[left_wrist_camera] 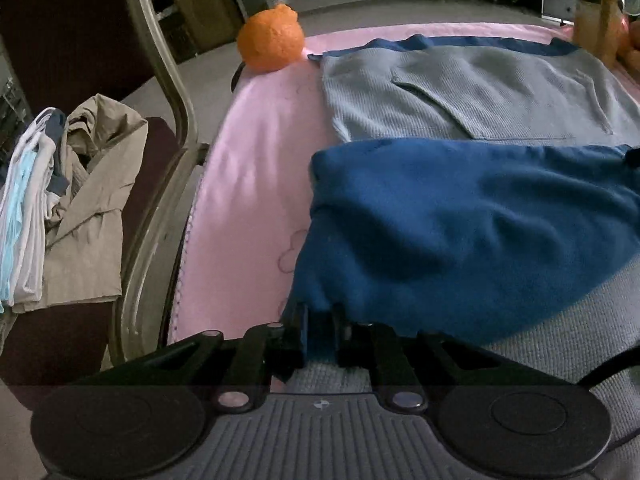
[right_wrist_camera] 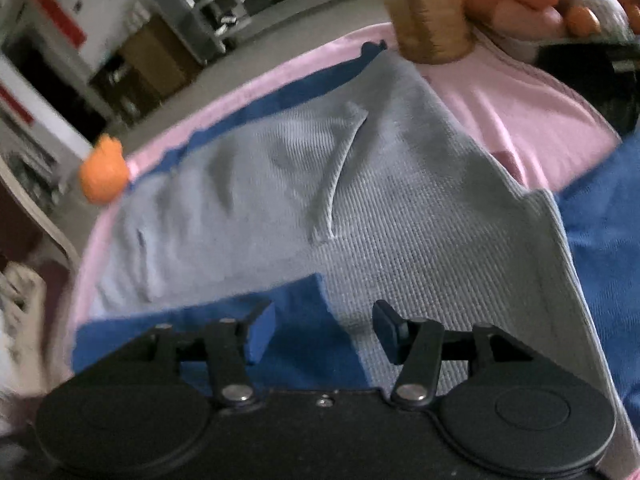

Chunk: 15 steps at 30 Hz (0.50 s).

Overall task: Fold clothes
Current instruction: 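Lay the blue sleeve across the sweatshirt body with the left gripper and release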

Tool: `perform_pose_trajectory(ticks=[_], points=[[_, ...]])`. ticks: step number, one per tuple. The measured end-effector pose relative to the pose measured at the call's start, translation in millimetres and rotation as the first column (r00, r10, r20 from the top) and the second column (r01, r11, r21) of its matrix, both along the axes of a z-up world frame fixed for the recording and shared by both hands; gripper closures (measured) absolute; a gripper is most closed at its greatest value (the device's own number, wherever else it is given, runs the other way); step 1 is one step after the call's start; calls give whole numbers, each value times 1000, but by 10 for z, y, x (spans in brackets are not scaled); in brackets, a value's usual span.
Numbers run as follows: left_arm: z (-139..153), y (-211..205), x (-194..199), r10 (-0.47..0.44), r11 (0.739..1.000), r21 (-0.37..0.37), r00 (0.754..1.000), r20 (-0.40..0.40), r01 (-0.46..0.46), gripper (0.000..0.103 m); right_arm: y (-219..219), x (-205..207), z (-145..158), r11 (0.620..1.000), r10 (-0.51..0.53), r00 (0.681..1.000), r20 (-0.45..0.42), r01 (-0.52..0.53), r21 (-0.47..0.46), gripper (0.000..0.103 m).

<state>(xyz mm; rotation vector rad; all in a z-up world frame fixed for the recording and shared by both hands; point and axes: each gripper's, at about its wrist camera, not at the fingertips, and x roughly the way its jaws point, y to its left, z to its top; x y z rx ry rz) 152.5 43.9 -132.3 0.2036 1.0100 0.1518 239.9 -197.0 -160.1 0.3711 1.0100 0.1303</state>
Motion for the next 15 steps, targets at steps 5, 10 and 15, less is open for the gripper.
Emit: perform_pose_trajectory(ticks=[5,10,15], points=[[-25,-13,-10,-5,1000,11,1000,4,5,87,401,-178,43,960,148,985,83,-123,-251,92],[14,11,-86,1,1000,-23,999,38,0,80,352,-357,252,973,26,987,156,11,-232,94],[152,73,-183,7,996,-90,994,110,2,80,193,-292,64,982,-29,998,55,39,-185,89]])
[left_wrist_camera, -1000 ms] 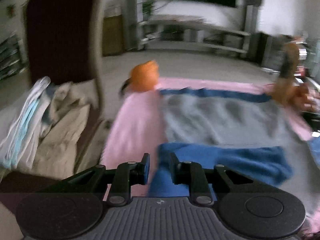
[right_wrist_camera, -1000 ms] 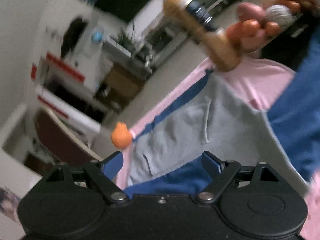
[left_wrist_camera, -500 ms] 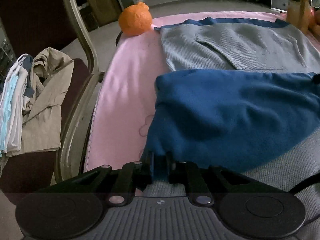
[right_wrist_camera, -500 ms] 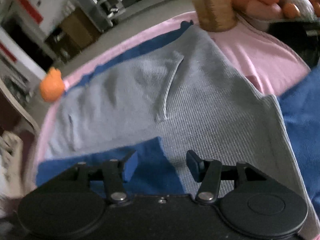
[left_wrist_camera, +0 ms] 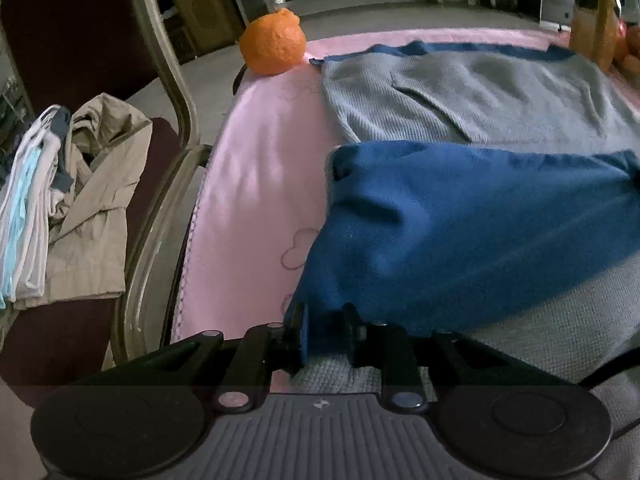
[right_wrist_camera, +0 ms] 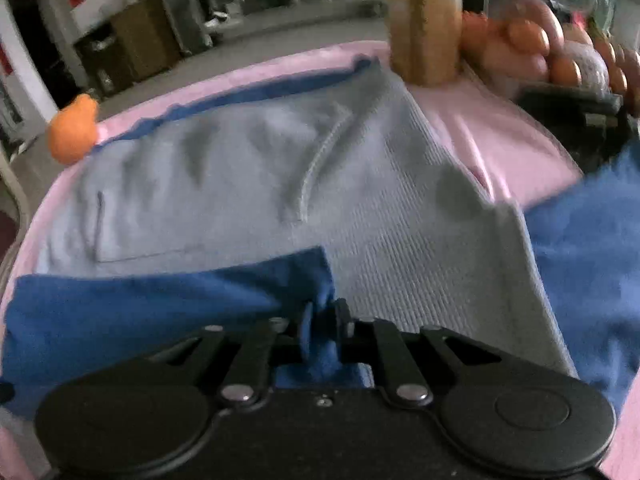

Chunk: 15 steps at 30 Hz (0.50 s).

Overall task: Fold clothes
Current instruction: 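Lay the blue sleeve across the sweatshirt body with the left gripper and release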

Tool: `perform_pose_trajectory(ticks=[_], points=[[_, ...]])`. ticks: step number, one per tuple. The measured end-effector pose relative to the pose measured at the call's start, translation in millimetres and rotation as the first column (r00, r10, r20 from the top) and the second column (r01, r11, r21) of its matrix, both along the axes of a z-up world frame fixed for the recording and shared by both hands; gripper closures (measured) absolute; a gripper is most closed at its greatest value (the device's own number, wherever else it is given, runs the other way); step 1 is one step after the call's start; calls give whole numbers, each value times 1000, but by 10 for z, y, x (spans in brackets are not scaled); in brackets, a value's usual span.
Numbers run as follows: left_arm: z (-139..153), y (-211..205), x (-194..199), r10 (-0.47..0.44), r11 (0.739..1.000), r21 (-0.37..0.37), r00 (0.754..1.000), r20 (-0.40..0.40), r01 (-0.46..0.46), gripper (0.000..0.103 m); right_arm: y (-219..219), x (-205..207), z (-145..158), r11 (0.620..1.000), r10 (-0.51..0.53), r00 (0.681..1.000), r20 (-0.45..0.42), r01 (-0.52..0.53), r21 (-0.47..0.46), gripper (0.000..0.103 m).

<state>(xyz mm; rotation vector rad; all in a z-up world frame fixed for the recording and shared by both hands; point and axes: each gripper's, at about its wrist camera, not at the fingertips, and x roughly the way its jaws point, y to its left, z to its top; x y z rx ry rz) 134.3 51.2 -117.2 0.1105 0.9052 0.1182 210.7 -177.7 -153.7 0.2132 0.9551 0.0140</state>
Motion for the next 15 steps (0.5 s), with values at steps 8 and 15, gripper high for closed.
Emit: perform_pose_trajectory(ticks=[8,15], points=[[119,-19,-72,-19,998,-61,997,71,24,80,-305,-300,413,991,-90,994,64,83,108,64],[-143,-331,87,-100,995,-4,995,16,100,80,-127,-247,192,968,104,995,4,-102,230,90]])
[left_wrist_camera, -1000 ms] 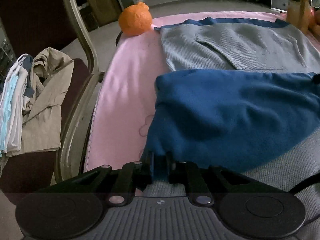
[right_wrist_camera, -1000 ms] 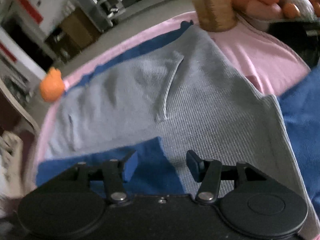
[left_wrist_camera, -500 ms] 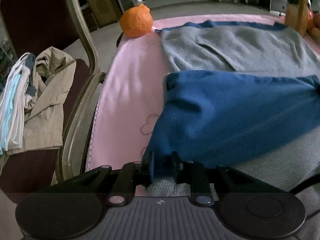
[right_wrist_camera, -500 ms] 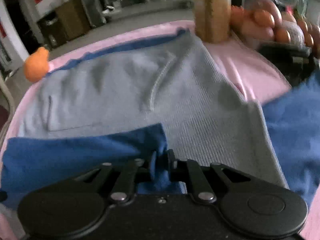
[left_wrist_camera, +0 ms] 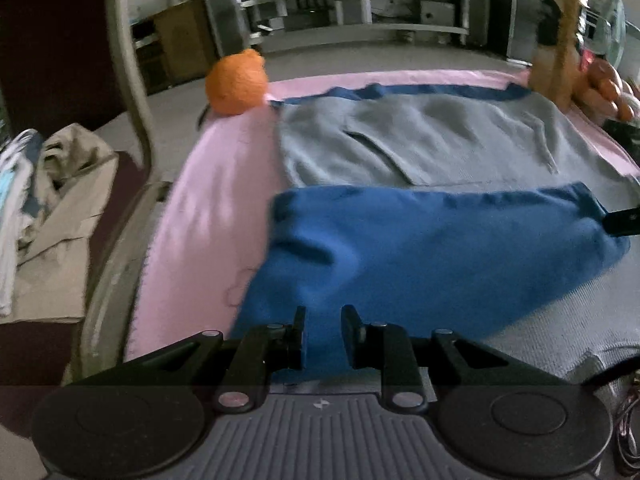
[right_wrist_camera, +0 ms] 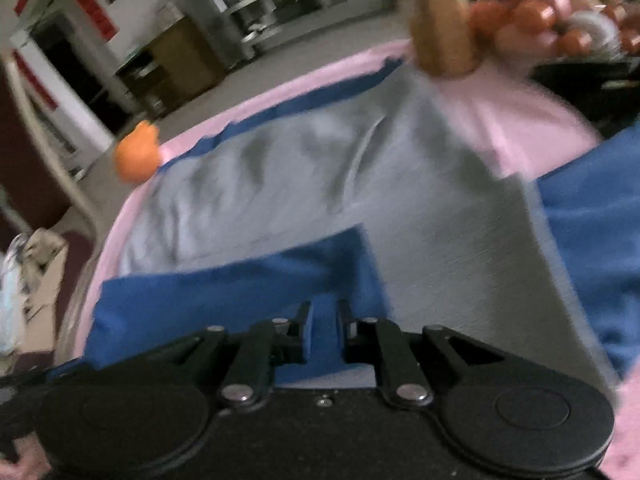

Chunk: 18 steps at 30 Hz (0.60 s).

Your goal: Fold clothes

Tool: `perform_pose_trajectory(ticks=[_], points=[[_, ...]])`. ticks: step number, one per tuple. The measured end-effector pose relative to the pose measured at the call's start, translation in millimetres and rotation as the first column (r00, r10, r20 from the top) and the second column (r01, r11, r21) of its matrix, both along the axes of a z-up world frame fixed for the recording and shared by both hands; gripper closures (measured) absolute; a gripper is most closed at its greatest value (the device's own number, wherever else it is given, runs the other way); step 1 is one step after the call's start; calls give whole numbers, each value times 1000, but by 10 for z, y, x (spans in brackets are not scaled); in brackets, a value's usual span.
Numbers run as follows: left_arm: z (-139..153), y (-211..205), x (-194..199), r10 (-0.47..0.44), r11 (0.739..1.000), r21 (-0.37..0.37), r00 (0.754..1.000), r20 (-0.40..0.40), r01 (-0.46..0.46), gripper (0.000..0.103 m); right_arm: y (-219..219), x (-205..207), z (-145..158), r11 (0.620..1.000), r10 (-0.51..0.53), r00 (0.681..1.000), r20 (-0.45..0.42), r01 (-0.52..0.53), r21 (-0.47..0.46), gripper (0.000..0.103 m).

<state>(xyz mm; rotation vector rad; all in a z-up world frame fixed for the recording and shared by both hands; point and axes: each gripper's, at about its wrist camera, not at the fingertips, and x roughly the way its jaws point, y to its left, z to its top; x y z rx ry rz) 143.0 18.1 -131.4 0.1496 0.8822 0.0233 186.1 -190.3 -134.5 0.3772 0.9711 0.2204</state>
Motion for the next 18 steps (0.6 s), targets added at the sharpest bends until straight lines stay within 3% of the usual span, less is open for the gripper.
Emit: perform_pose_trajectory(ticks=[2,3,4,7,13,18], points=[[-51,-34,-36,-17,999,37,999,-28,18,80,111,33,-94,999,39,999,-22,-40,-26,90],[-68,-41,-72,-22,998,61,999,-46,25,80,164,34,-136,995,51,998,-38,-54,-81,90],[-85,-49,-107,-27,996,84,998,-65,32,80,199,7,-162,986,61,997,-45,-67,-151,102],[-126,-59,-214,-34,988,144,993,-115,50,80,226,-91,-139,954,73,996,-58,-87,-286,103],[86,47,-344,0,1000,16,1000,-7,0,80,28,-338,17,962,11,1000,-24,-17,-272,95],[9,-173,-193,-46,997,-60,999,-24,44,85,-35,-378,126,1000,-11,1000,10,11,9,93]])
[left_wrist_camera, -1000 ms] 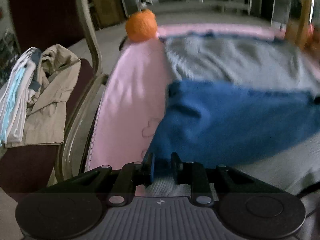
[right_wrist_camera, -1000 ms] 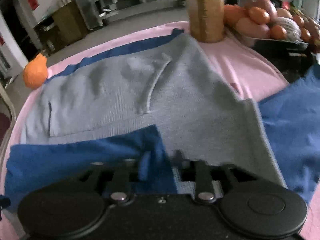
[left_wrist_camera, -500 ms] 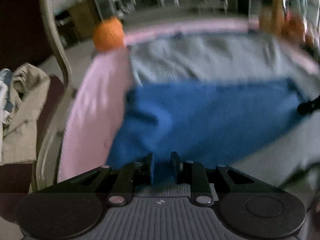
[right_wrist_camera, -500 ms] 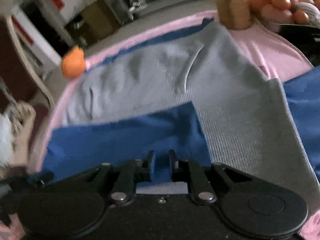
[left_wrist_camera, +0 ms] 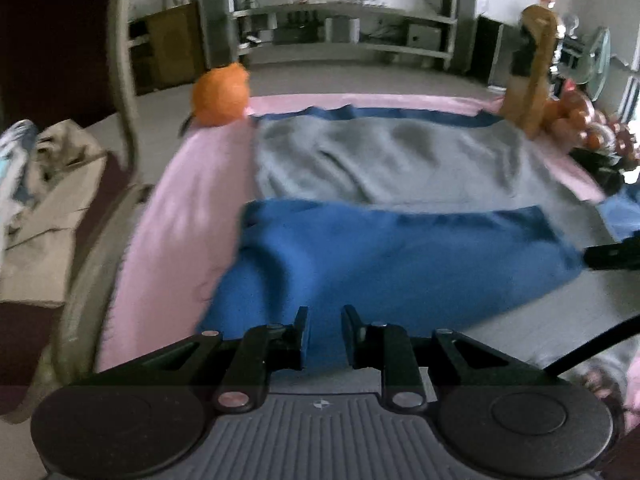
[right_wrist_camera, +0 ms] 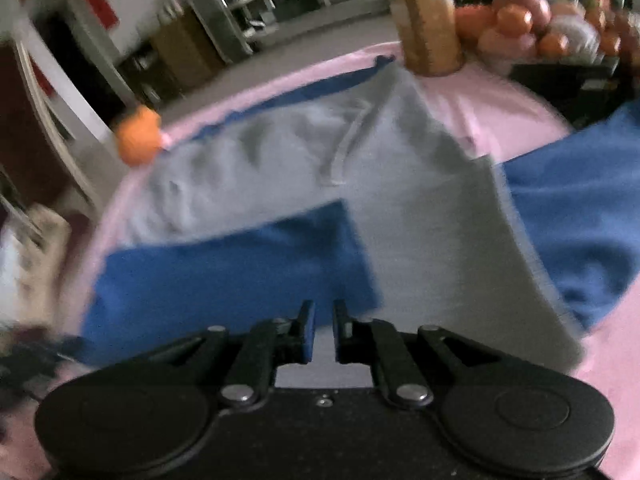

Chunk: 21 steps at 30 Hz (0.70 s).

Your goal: Fold clothes

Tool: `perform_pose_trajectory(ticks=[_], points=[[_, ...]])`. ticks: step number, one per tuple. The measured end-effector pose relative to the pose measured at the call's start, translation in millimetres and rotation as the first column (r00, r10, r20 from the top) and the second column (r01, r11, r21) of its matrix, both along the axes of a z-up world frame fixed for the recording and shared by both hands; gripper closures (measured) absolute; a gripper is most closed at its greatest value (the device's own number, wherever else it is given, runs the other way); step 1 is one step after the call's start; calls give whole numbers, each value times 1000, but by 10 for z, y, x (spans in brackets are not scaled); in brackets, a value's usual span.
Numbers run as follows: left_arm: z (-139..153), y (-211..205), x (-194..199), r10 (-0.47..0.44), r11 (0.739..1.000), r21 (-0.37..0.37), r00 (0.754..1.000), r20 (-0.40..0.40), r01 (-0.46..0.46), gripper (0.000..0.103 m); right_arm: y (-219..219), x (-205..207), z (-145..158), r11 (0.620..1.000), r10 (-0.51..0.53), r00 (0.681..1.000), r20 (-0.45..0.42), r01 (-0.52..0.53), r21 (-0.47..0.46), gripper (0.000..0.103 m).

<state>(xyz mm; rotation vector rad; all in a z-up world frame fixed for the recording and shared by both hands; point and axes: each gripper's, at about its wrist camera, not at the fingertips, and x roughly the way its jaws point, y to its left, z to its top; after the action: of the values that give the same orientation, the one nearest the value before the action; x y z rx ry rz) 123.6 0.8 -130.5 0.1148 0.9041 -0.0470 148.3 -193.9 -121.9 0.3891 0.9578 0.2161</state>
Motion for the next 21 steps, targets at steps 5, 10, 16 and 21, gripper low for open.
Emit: perform_pose_trajectory(ticks=[5,10,16,21], points=[[-77,-221,151,-45,996,-76,999,-17,44,96,260,150,-91,987,42,998,40,-47,152,90],[-142,-430,218,-104,990,-96,994,-25,102,97,709,328,-247,982,161,986,38,-164,92,82],[-114,-338,-66,-141,988,-73,985,-96,134,89,895,197,-240,958,267,962,-60,-272,-92,81],[50,-153,-211,-121,987,-111,993,-16,119,85,550,-49,-158,960,229,970,-84,-240,-144,71]])
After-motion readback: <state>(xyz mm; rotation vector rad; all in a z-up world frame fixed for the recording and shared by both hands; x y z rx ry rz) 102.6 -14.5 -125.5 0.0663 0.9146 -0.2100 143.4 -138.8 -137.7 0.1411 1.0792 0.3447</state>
